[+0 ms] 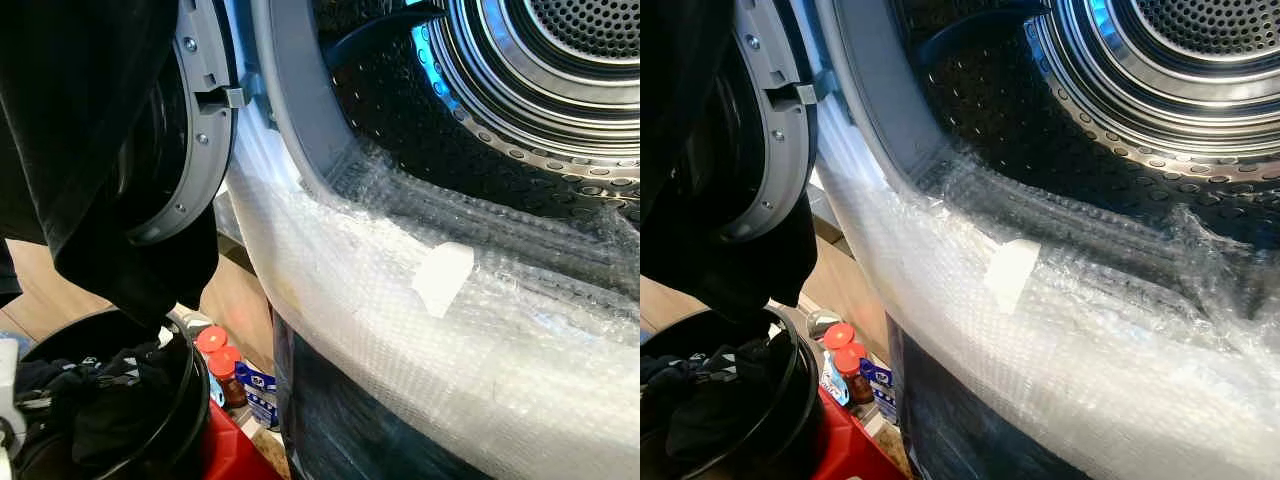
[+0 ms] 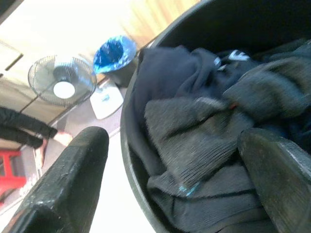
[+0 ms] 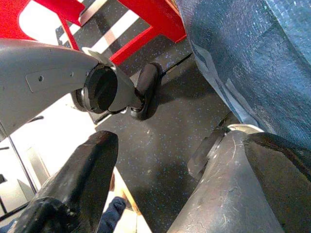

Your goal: Clothes washing

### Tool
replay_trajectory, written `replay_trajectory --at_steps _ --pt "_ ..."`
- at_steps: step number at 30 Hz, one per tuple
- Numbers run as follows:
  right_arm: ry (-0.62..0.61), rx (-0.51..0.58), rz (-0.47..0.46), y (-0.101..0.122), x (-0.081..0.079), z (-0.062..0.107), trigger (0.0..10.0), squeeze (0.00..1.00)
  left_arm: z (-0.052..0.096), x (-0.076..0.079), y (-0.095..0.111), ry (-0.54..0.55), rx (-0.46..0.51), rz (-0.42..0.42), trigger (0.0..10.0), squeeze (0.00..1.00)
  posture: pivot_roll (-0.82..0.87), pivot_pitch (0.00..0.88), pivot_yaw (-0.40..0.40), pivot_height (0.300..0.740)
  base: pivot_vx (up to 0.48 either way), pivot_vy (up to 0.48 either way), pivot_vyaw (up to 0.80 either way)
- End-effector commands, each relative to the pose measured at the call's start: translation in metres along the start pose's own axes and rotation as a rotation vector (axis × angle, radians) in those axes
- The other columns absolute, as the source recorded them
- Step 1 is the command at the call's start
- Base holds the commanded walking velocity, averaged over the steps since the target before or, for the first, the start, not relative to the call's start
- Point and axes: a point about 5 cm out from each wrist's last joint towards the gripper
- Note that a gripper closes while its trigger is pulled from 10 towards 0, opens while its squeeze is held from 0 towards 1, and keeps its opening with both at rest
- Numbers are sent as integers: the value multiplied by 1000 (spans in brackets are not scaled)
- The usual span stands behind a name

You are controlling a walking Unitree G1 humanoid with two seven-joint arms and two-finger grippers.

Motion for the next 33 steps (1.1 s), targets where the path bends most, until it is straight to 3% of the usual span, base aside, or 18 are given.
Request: replay_trajectory --at_steps 1,12,16,19,24,33 --pt "16 -45 -8 -12 -6 -2 10000 0 -2 -5 -2 9 -9 -11 10000 0 132 46 49 740 0 0 0" --pt "14 -47 -10 -13 -5 -1 10000 0 -8 -5 -11 22 -25 -64 10000 0 125 46 47 740 0 0 0" --pt "14 -47 -7 -12 -5 -1 10000 0 -12 -5 -11 34 -11 -34 10000 0 122 44 44 740 0 0 0" --pt "13 -47 -5 -12 -5 -1 10000 0 -11 2 -3 -23 24 12 10000 0 122 44 43 740 0 0 0" --pt "13 -46 -2 -11 -4 -1 10000 0 -10 11 3 -87 70 -34 10000 0 123 41 40 740 0 0 0" --pt "15 -48 3 -11 -5 -1 10000 0 -8 22 -7 -163 24 -109 10000 0 121 39 40 740 0 0 0"
Point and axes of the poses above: a point about 5 cm out from each wrist's last joint towards the gripper, its own z axis pointing back from the gripper into the wrist, its own y axis along the axis of the wrist's last joint, x = y × z, and after that the axes turned 6 degrees about z, right-handed
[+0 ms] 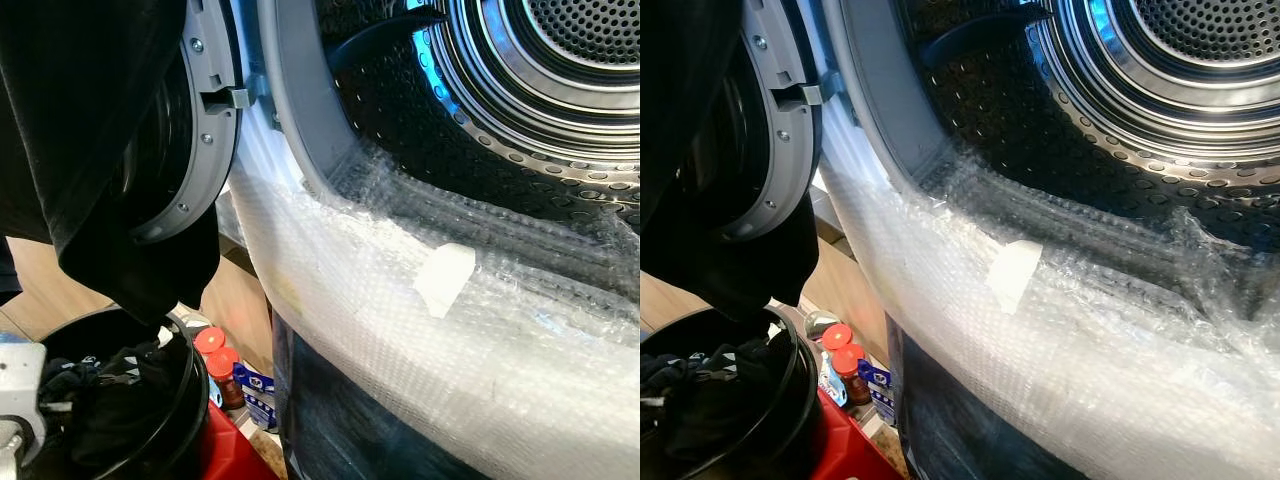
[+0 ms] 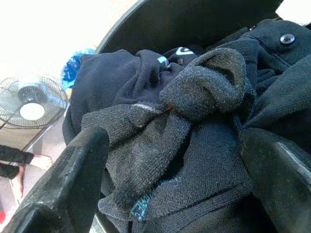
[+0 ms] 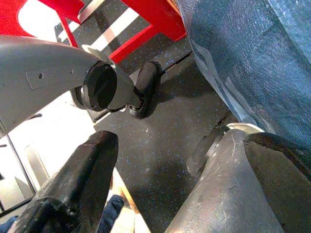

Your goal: Clothes washing

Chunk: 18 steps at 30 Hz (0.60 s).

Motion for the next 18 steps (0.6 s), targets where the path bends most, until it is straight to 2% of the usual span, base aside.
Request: replay_trajectory --at_steps 1,12,14,15,16,17,18 --pt "13 -40 -3 -10 -4 -1 10000 0 3 0 0 -3 -15 -14 10000 0 121 39 40 740 0 0 0" --pt "13 -40 -6 -10 -5 -1 10000 0 -1 -10 -10 44 -73 -87 10000 0 120 36 46 740 0 0 0" --pt "15 -39 -6 -9 -6 -2 10000 0 -1 -7 -13 40 -88 -110 5451 0 116 28 49 740 0 0 0" --pt "16 -39 -6 -9 -6 -2 10000 0 -2 -7 -14 38 -93 -114 3569 0 114 25 50 740 0 0 0" --pt "15 -39 -6 -9 -6 -2 10000 0 -2 -6 -14 35 -98 -122 3569 0 114 25 50 740 0 0 0" --pt "15 -38 -6 -9 -6 -2 10000 0 -3 -6 -15 34 -102 -128 3098 0 112 20 52 740 0 0 0" --pt "16 -38 -5 -8 -6 -2 10000 0 -3 -5 -16 34 -105 -134 3294 0 112 20 52 740 0 0 0"
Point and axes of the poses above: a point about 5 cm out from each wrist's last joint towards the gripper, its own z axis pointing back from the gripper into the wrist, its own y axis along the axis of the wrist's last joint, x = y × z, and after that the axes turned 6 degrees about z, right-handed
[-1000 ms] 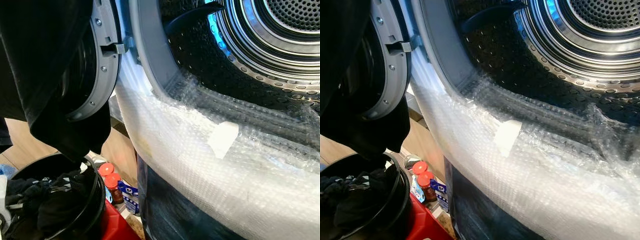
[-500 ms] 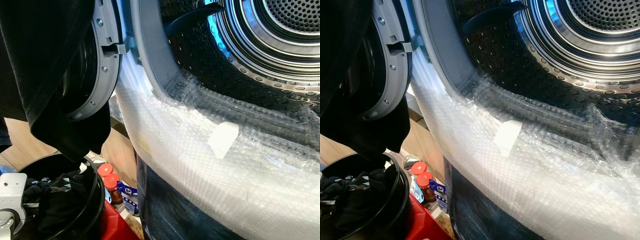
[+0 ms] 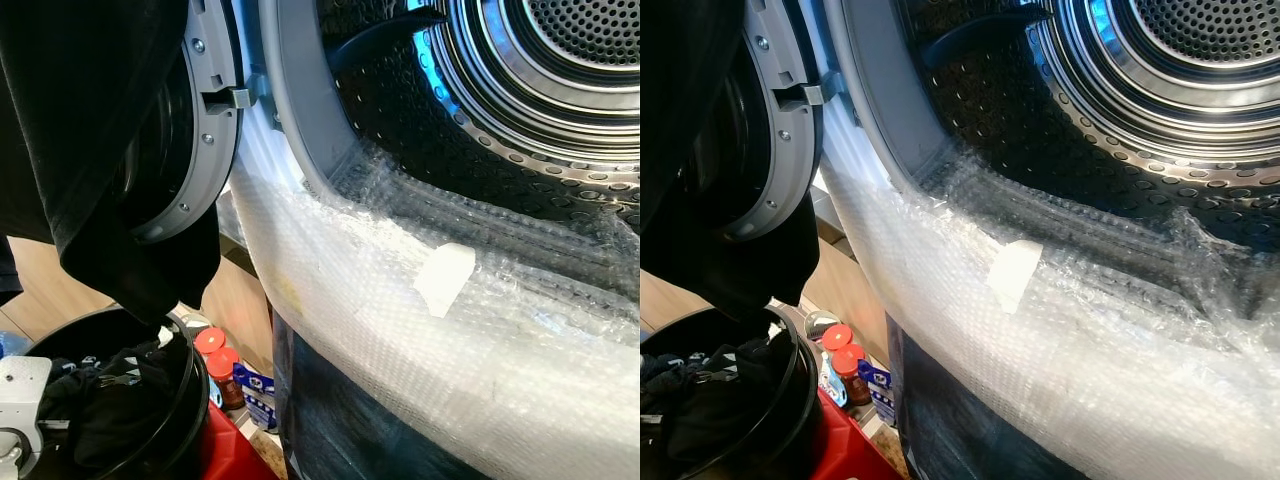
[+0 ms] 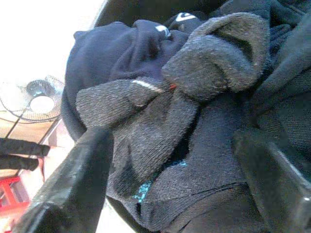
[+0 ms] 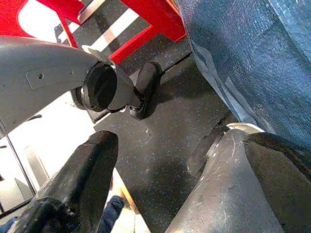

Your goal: Clothes washing

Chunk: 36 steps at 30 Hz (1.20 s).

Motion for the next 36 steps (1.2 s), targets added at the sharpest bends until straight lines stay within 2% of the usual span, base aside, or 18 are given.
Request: replay_trajectory --at_steps 1,2,4,5,6,7,30,33,36 --pt "11 -38 -4 -9 -5 -1 10000 0 -2 -4 -5 30 -25 -44 4667 0 110 11 52 740 0 0 0" --pt "11 -38 -3 -9 -5 -1 10000 0 -3 -4 -5 33 -27 -56 5882 0 110 9 53 740 0 0 0" --pt "10 -38 -1 -9 -5 -1 10000 0 -4 -2 -5 33 -29 -63 6078 0 107 4 54 740 0 0 0" --pt "9 -38 1 -9 -5 -1 10000 0 -5 -1 -5 29 -26 -63 2235 0 107 4 54 740 0 0 0" --pt "9 -38 1 -9 -5 -1 10000 0 -5 -1 -5 29 -26 -63 2235 0 107 4 54 740 0 0 0" --pt "10 -38 2 -8 -5 -1 10000 0 -5 0 -5 26 -23 -66 0 0 104 0 54 740 0 0 0" --pt "12 -38 24 -5 -5 -2 10000 0 -10 5 -5 -3 -22 -131 0 0 107 0 52 740 0 0 0" --pt "11 -33 21 -3 -5 -2 10000 0 -9 3 -1 -4 -8 -132 0 0 114 0 48 740 0 0 0" --pt "8 -28 13 -2 -5 -2 10000 0 -3 0 13 -15 59 -101 0 0 121 0 45 740 0 0 0"
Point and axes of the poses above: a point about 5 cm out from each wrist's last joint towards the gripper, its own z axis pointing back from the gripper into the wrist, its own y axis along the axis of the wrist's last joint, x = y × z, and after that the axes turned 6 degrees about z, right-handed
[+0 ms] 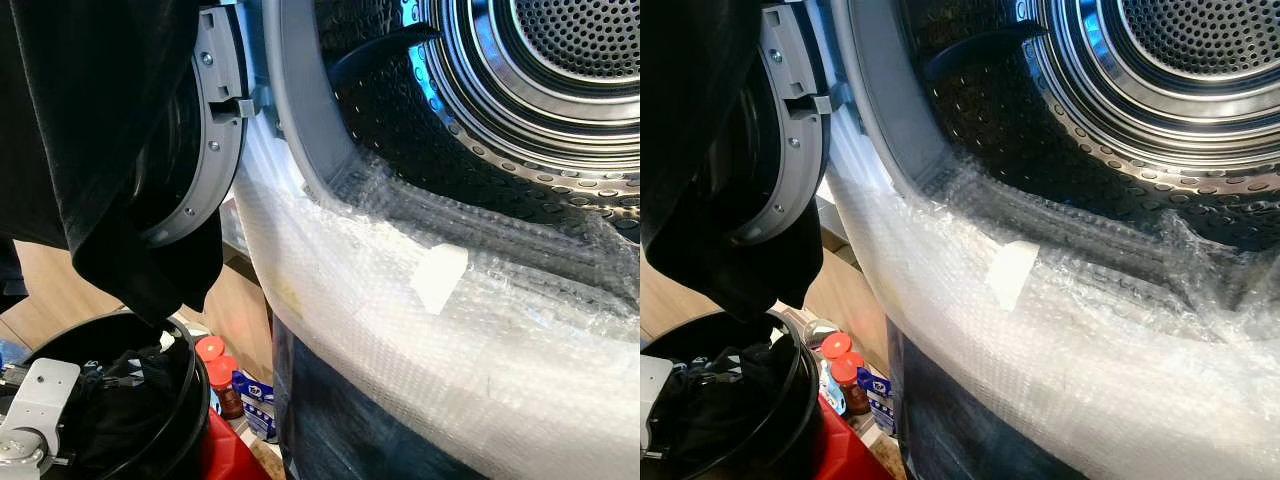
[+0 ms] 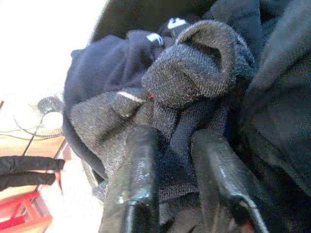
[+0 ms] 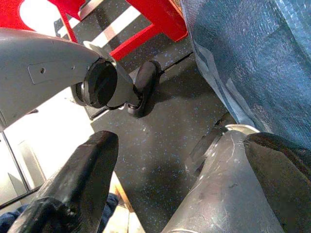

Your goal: Clothes washing

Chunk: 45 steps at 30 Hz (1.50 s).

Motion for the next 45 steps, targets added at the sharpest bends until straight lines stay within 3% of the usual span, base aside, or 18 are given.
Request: replay_trajectory --at_steps 1,12,13,17,18,19,20,24,26,31,38,45 --pt "3 -5 -11 0 -3 -1 10000 0 6 -8 12 0 61 19 0 0 121 0 45 740 0 0 0" --pt "9 -8 -19 0 -9 -4 10000 0 40 5 43 -328 166 19 0 0 150 3 56 740 0 0 0" --pt "10 -5 -19 1 -10 -4 10000 0 44 14 42 -417 152 -32 0 0 148 5 61 740 0 0 0" --pt "10 2 -20 3 -11 -5 10000 0 43 24 28 -462 91 -86 0 0 139 6 67 740 0 0 0" --pt "8 6 -23 4 -11 -5 10000 0 42 19 28 -417 84 -87 7412 1000 136 10 65 740 0 0 0" --pt "8 8 -25 5 -11 -5 10000 0 42 16 28 -393 84 -83 7412 1000 136 10 65 740 0 0 0" --pt "8 8 -26 5 -11 -5 10000 0 39 6 30 -323 80 -64 10000 1000 139 12 65 740 0 0 0" --pt "4 -7 -21 0 -8 -3 10000 0 34 -39 40 -24 94 11 10000 1000 152 15 63 740 0 0 0" --pt "2 -9 -22 -1 -8 -3 10000 0 33 -41 39 -1 93 6 10000 1000 151 15 64 740 0 0 0" --pt "1 -7 -26 -1 -8 -3 10000 0 26 -32 29 -12 89 85 10000 1000 141 18 57 740 0 0 0" --pt "2 -6 -24 0 -8 -3 10000 0 18 -32 17 53 79 107 10000 1000 138 22 53 740 0 0 0" --pt "-1 -11 -16 -1 -7 -3 10000 0 16 -42 14 213 124 152 10000 1000 143 25 48 740 0 0 0"
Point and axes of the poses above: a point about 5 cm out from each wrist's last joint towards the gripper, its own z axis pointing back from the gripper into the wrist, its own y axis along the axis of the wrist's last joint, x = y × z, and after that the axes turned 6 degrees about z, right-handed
